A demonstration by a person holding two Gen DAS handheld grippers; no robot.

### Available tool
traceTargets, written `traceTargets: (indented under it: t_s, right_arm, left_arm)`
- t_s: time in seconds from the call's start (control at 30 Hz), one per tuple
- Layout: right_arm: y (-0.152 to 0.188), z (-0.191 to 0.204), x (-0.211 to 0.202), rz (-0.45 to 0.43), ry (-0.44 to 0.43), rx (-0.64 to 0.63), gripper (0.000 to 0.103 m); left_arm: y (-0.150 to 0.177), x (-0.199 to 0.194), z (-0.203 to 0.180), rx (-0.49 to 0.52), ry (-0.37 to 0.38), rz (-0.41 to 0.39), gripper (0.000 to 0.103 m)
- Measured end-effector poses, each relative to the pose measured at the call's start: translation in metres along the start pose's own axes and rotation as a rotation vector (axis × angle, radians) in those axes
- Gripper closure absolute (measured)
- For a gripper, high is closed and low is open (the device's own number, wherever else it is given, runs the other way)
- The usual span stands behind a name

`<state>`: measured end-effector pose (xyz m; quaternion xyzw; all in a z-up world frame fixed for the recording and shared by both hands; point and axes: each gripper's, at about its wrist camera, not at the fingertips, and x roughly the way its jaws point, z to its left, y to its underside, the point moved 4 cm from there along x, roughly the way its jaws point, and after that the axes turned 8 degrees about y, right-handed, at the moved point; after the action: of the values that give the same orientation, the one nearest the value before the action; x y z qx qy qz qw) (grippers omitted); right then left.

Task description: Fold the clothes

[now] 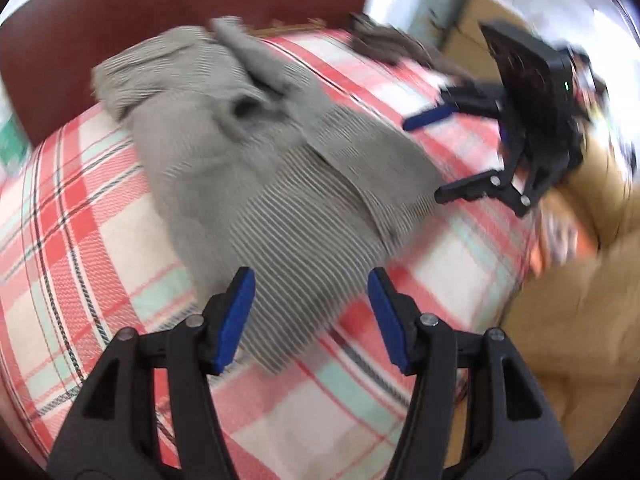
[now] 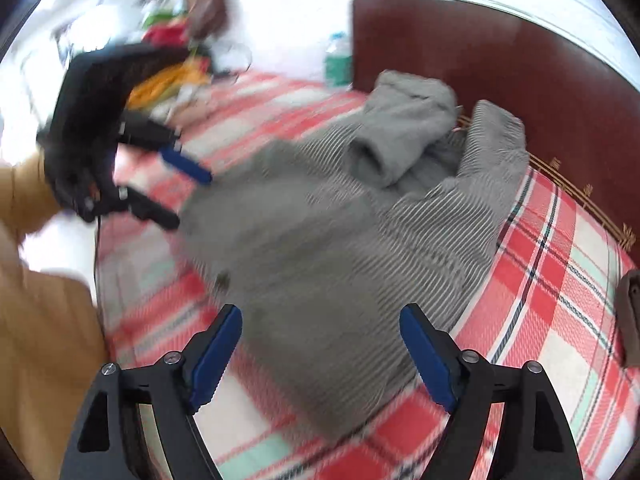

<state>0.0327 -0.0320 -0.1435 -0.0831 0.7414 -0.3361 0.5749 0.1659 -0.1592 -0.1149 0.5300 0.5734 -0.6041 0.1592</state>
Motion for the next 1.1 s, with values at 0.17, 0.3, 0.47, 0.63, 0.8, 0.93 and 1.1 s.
traceTargets:
  t_s: [0.17,0.3,0.47,0.63,0.8,0.93,1.1]
  right_arm:
    - [0.029,0.035,0.02,0.062,0.179,-0.285,0.02]
    - [0.027,0.038,0.027,0.011,0.262,-0.336,0.02]
    - [0.023,0.035,0.037,-0.031,0.343,-0.387,0.019]
    - [0.014,0.026,0.042,0.017,0.265,-0.322,0.078]
    - [-0.003,-0.003,0.026,0.055,0.085,-0.077,0.086]
    - [-0.013,-0.027,0.012,0.045,-0.006,0.075,0.086]
    - [-0.011,-0.032,0.005,0.049,-0.027,0.102,0.086]
  left_arm:
    - [0.013,0.031,-0.013,0.127,-0.124,0.101,0.041]
    - [0.011,0.045,-0.002,0.133,-0.162,0.131,0.041]
    - [0.003,0.049,0.014,0.12,-0.114,0.156,0.041]
    - [-0.011,0.048,0.023,0.119,-0.08,0.187,0.048]
    - [-0.02,0.029,0.006,0.142,-0.059,0.143,0.024]
    - [-0.025,0.027,-0.014,0.233,-0.12,0.097,0.016]
    - [-0.024,0.053,0.014,0.152,-0.211,0.18,0.038]
